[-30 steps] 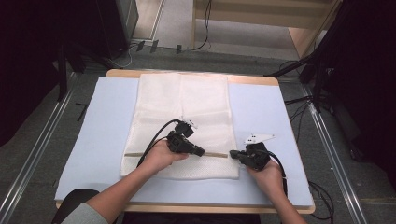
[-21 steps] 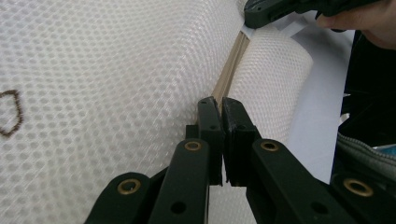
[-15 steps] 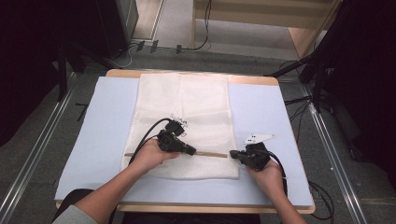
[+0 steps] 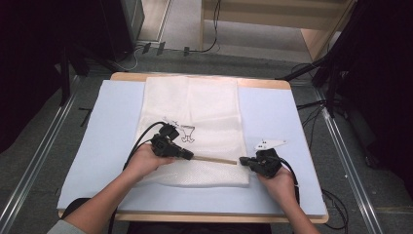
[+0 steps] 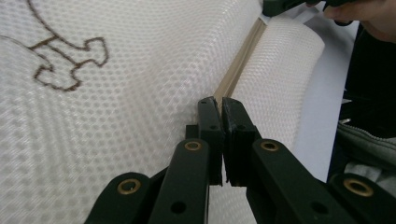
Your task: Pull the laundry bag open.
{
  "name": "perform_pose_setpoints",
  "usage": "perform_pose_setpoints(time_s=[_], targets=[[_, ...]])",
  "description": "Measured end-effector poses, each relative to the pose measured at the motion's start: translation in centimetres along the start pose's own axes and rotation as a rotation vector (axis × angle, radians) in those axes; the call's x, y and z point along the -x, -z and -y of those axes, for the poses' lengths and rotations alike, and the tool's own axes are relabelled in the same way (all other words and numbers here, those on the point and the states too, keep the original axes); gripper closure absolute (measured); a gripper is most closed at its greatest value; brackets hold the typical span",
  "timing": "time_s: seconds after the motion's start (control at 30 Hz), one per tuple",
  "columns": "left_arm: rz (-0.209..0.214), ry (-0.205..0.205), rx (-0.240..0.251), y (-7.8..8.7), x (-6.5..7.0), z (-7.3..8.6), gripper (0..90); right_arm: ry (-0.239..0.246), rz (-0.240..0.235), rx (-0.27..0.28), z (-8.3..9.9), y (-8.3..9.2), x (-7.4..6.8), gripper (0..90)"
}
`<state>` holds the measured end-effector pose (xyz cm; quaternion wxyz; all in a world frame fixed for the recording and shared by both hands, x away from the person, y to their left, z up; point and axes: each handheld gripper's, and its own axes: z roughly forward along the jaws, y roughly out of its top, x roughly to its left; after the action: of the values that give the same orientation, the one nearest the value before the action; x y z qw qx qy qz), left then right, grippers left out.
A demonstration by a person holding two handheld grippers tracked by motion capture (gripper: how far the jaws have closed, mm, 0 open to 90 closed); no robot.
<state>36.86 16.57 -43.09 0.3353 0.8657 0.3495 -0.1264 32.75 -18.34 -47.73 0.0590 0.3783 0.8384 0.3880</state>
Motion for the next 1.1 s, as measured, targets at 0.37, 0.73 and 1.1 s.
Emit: perform_pose_setpoints(time_s=[0.37,0.73,1.1], targets=[[-0.016,0.051,0.042,2.6,-1.4,2.2,88.8,0.021,-0.023,0.005,0.1,0.0,0.3,90.0],[-0.007,0.054,0.047,3.5,-1.7,2.9,88.8,0.049,-0.037,0.009,0.1,0.0,0.5,90.0],[-0.016,0.072,0.039,4.4,-2.3,3.6,88.9,0.059,-0.039,0.006,0.0,0.0,0.5,90.0]])
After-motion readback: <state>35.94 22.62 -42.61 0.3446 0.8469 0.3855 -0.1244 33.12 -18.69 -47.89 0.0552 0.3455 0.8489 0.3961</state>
